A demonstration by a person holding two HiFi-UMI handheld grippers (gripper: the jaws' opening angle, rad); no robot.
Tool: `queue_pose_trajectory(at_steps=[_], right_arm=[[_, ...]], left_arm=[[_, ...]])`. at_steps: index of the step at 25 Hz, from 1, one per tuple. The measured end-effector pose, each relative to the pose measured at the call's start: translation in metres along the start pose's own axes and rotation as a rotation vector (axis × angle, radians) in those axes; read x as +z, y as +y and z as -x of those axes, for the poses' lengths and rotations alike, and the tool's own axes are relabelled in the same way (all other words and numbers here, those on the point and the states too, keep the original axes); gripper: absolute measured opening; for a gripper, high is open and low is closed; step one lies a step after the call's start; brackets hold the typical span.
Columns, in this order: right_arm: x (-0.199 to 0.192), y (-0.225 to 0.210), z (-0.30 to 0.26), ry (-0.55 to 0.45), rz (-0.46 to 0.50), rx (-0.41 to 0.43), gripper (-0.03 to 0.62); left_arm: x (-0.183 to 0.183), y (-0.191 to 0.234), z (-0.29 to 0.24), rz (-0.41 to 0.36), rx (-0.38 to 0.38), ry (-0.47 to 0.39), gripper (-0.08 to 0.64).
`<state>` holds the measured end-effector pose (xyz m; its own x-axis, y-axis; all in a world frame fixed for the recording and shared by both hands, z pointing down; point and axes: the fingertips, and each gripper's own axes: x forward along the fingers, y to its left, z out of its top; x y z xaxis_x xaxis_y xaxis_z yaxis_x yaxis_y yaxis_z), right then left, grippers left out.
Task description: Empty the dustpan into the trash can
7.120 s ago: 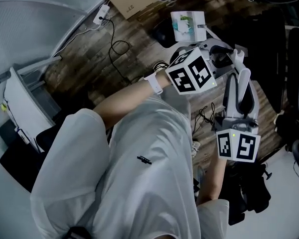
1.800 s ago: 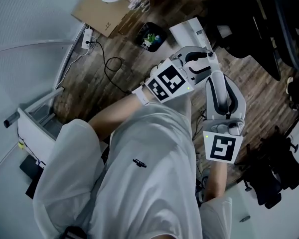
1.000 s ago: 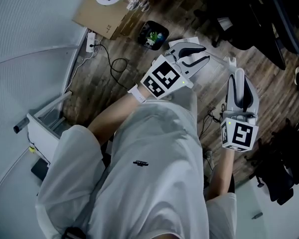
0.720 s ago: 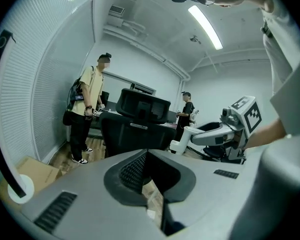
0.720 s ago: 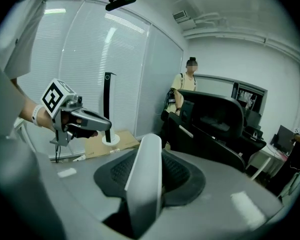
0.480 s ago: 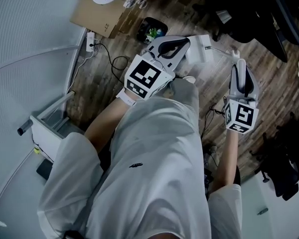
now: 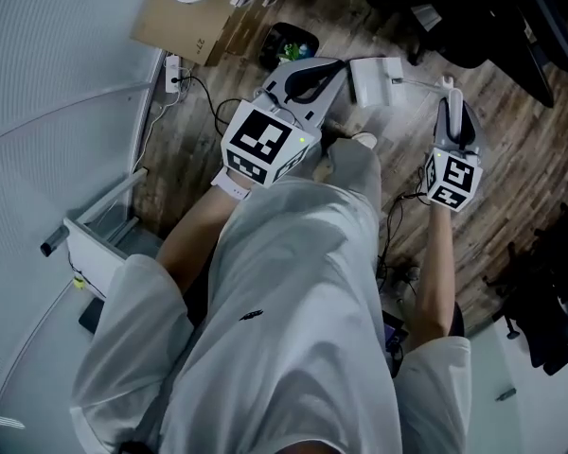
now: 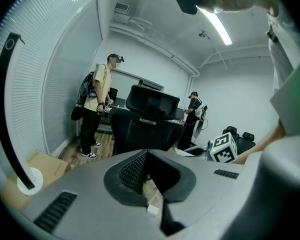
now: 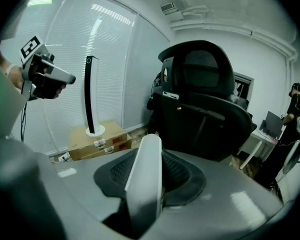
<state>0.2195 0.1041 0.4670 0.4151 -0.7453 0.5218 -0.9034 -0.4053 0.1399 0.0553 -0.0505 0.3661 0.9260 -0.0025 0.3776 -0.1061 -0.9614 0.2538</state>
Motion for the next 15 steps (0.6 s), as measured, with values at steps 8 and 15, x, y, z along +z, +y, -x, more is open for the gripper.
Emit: queue_pose_trajectory(at_steps=[8, 15], right_arm=[[-0.052, 0.002, -0.034, 0.081, 0.012, -0.046, 0.143], [-0.091, -0.001, -0.037, 0.211, 0.022, -0.057, 0.146]], left_arm=[[-0.005, 0.008, 0.002, -0.006, 0.026, 0.022, 0.006], [-0.007, 0.016, 0.003, -0.002, 0.039, 0.036, 0.006]])
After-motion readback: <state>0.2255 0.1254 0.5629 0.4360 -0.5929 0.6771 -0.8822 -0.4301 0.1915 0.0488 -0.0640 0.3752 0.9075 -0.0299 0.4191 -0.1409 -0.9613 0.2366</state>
